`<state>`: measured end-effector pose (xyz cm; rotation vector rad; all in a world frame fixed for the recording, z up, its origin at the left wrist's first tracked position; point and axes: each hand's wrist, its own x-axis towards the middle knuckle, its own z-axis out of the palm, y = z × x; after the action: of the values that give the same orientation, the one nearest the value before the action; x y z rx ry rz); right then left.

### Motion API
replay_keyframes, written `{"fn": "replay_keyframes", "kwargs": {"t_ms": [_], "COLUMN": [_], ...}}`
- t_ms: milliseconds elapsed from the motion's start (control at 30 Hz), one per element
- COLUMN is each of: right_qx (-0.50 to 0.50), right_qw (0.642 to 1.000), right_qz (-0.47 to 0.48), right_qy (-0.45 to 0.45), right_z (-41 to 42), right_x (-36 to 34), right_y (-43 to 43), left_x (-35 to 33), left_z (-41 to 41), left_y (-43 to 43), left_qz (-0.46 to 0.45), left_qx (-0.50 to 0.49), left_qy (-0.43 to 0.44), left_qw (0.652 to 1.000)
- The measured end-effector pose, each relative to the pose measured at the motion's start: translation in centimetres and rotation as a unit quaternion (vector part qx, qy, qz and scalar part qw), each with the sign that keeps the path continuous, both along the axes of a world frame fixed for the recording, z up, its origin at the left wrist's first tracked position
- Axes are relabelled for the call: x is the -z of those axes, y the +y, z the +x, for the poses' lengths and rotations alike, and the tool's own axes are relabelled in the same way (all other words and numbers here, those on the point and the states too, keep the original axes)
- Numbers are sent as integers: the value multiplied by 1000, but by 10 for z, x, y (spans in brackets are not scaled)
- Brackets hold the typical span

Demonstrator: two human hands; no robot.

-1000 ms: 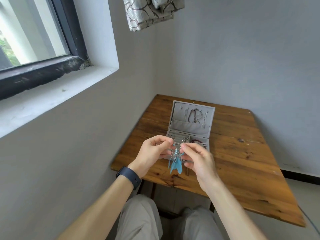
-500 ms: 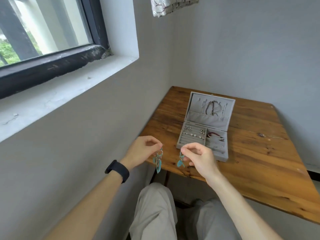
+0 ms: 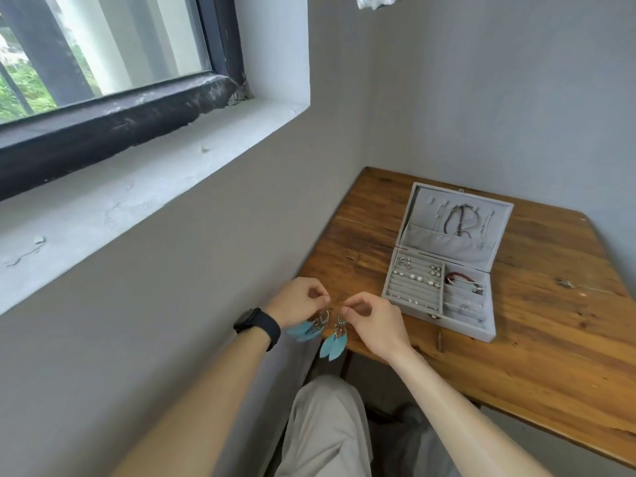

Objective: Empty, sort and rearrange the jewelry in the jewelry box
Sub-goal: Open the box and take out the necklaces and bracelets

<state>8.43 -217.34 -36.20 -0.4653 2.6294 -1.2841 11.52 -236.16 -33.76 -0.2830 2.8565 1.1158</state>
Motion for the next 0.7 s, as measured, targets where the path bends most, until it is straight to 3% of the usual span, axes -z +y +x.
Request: {"fn": "replay_keyframes", "kwargs": {"t_ms": [200,700], "right_qx": [35,98], "right_qw": [994,971], "right_qz": [92,166], "right_qy": [43,141], "right_z": [-27,-40], "right_x": [8,28], "right_y": [-15,-27], "left_x": [13,36], "left_z": [-41,-70], "left_y": [-7,-3], "left_qz": [-42,-158], "left_qx": [6,4], "left_qy": [-17,48], "left_qw": [999,986]}}
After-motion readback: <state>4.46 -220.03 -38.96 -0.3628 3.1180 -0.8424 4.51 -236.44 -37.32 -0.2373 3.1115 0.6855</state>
